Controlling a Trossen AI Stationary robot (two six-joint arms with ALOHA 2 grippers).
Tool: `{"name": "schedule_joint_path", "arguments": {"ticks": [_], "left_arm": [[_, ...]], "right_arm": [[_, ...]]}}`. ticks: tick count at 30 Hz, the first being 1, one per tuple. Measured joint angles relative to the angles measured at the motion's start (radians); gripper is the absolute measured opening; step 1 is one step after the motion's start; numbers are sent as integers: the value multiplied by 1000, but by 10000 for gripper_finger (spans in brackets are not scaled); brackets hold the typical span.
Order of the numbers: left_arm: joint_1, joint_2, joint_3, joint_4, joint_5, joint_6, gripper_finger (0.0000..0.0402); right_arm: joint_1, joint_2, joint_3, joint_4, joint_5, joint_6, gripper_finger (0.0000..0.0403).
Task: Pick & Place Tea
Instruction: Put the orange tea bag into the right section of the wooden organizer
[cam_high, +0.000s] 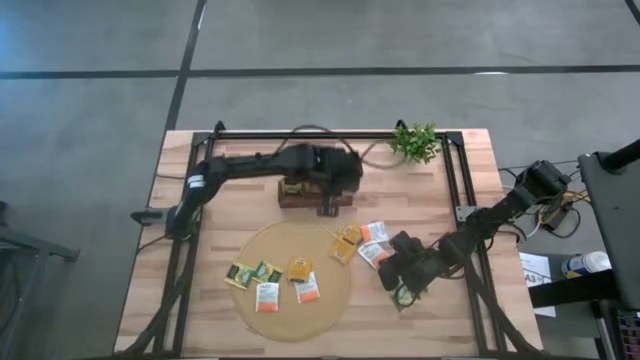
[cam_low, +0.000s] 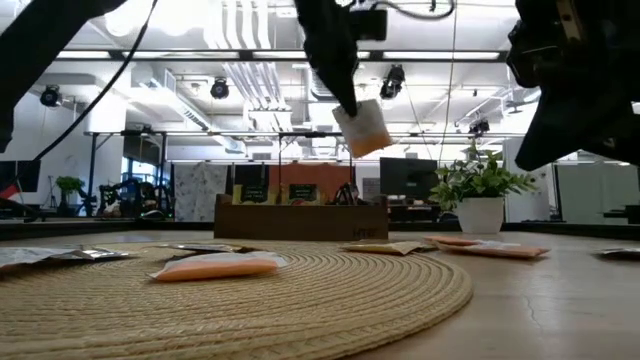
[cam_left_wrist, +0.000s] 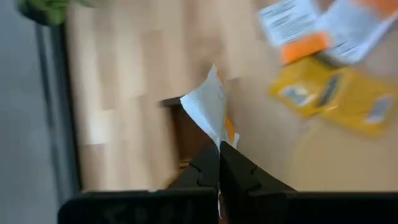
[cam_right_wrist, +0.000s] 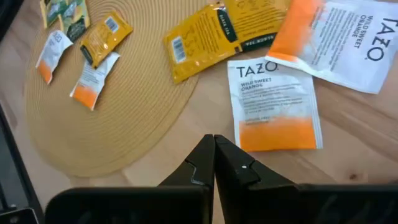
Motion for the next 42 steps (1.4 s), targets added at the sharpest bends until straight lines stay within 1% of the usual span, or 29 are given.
{"name": "schedule_joint_path", "arguments": {"ticks": [4,8,12,15,20,24,30,33,42], "left_arm": [[55,2,-26,-5,-8,82,0],[72,4,-82,13,-5,156,0],[73,5,-145,93,-2,187,0],[73,5,-198,157,-18,211,0],[73,5,-255,170,-43,221,0],[74,5,-272,173,-67,239,0],[74,20,-269,207,-69,244,0],[74,29,-272,224,-69,271,0],[75,61,-274,205,-79,314,0]], "right_arm": [[0,13,-1,0,2,26,9],[0,15,-2,0,2,36,9],[-2,15,-2,-6,2,37,9],[-2,15,-4,-19,1,55,9],[-2,15,-16,-18,-1,96,9],[-2,15,-28,-16,-2,129,9],[-2,14,-39,-14,-2,148,9],[-2,14,-41,-14,-2,161,9],[-3,14,-41,-11,-2,187,9]]}}
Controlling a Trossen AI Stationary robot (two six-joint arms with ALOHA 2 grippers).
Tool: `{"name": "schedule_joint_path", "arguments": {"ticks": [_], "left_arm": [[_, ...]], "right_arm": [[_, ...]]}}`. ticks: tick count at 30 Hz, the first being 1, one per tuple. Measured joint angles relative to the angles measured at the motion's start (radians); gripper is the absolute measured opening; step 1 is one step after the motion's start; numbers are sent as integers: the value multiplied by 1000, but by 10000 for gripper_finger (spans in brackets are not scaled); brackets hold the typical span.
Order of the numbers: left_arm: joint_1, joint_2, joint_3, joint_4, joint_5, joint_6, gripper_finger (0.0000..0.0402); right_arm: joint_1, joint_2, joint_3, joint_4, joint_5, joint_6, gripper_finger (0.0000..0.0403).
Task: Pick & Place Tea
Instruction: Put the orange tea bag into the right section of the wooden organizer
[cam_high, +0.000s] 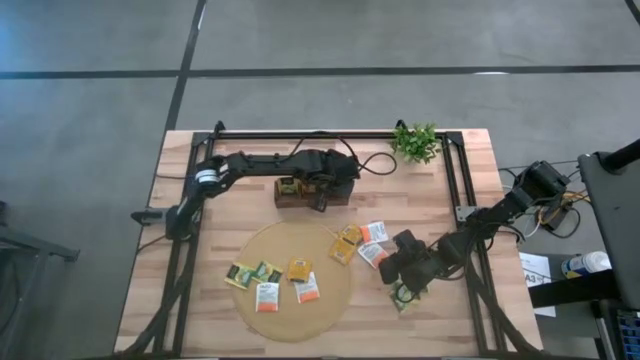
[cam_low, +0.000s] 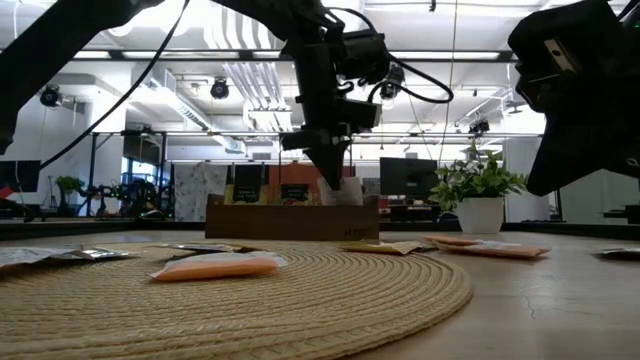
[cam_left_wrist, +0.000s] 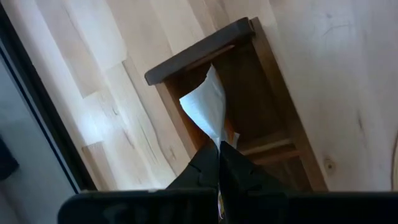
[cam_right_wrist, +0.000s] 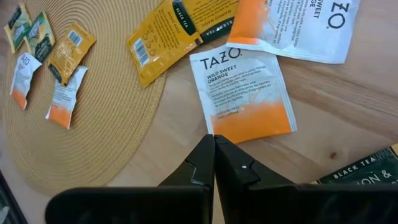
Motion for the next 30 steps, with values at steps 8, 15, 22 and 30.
{"name": "schedule_joint_path", "arguments": {"ticks": [8,15,22,30], "left_arm": [[12,0,0,18,-1,4,1],[19,0,0,33,-38,-25,46],[19,0,0,40,-62,-28,86],[28,0,3,47,-128,-103,88]], "right_arm": [[0,0,0,0,1,0,9],[1,0,0,-1,1,0,9],[1,0,0,-1,1,1,8],[1,0,-2,-2,2,20,8]]}}
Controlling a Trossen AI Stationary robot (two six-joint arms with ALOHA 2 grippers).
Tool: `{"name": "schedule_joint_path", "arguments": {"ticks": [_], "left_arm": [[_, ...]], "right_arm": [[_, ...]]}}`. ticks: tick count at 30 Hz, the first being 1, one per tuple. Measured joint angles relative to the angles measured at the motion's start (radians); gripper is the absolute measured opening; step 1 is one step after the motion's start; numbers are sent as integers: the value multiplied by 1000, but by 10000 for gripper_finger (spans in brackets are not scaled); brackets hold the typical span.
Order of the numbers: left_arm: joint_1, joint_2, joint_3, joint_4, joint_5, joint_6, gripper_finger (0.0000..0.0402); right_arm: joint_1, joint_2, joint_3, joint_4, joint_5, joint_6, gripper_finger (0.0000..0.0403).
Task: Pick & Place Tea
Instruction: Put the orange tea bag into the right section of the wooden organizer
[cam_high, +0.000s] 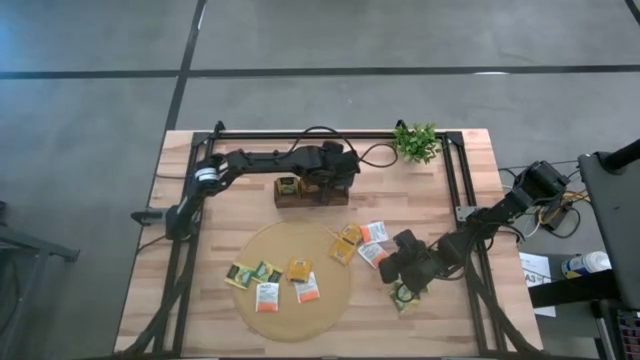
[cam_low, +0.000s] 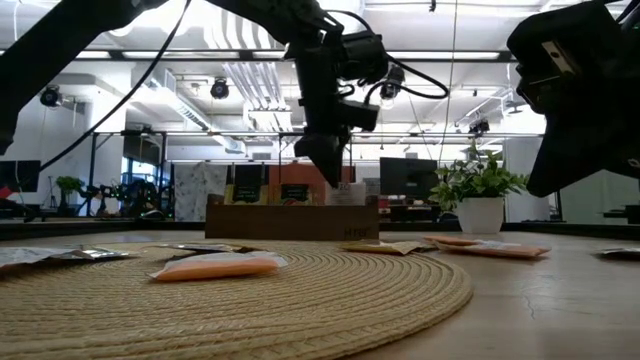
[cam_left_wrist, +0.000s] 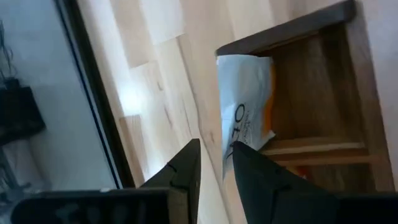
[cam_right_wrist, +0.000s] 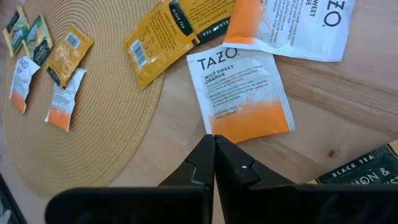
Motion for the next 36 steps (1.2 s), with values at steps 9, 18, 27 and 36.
{"name": "schedule_joint_path", "arguments": {"ticks": [9,18,27,36], "left_arm": [[25,0,1,-51,6,-139,85],[29,0,19,-68,4,-169,85],[-20,-4,155,-68,-95,-133,85],[-91,-6,217,82,613,-555,85]], "right_arm": [[0,0,0,0,0,6,8],[0,0,0,-1,0,6,8],[0,0,-3,-8,-1,2,8],[-31,-16,-53,-23,-47,130,8]]}}
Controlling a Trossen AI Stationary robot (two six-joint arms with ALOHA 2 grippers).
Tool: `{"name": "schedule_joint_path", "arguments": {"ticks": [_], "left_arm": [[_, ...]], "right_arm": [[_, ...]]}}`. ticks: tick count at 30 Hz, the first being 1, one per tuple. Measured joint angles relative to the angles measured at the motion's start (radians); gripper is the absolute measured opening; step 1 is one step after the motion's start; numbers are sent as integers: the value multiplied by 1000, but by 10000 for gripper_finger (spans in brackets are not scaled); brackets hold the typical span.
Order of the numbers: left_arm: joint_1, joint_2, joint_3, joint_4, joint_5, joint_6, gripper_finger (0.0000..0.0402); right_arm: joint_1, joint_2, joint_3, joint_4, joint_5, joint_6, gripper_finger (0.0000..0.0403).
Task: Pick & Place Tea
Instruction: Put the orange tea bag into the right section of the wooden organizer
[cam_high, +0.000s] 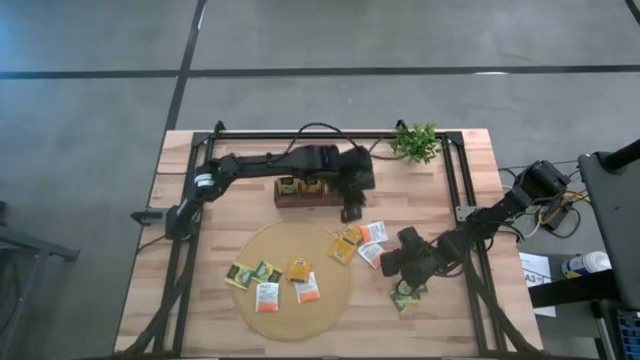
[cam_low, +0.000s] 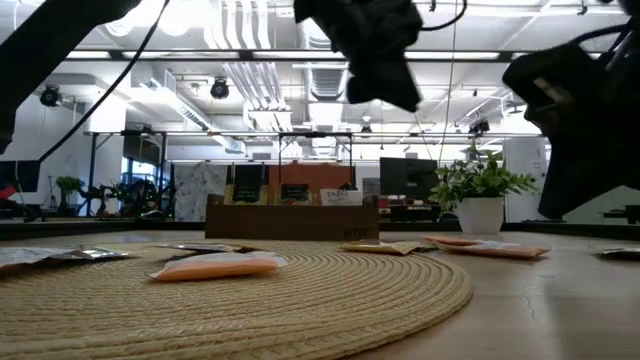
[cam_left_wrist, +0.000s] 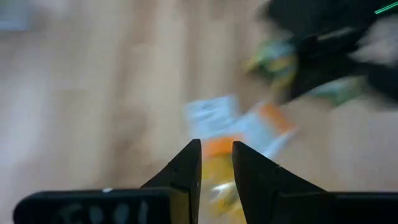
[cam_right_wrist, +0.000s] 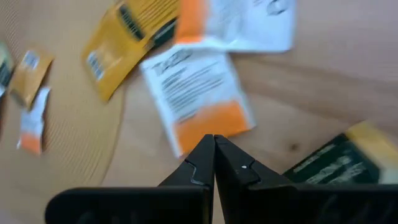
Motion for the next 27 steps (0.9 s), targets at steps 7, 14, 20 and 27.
{"name": "schedule_joint_path", "arguments": {"ticks": [7,14,20,27], "left_arm": [[-75,3,-198,218,-13,-18,85],[-111,7,-389,449,-30,-99,85],[-113,41,-419,518,-30,-107,85],[-113,105,-396,537,-31,-101,85]], "right_arm": [[-61,-105,-46,-117,2,21,9],[-131,-255,-96,-182,-8,-40,35],[-179,-303,-144,-134,-19,-76,100],[-215,-269,-171,-51,-28,-146,154]]}}
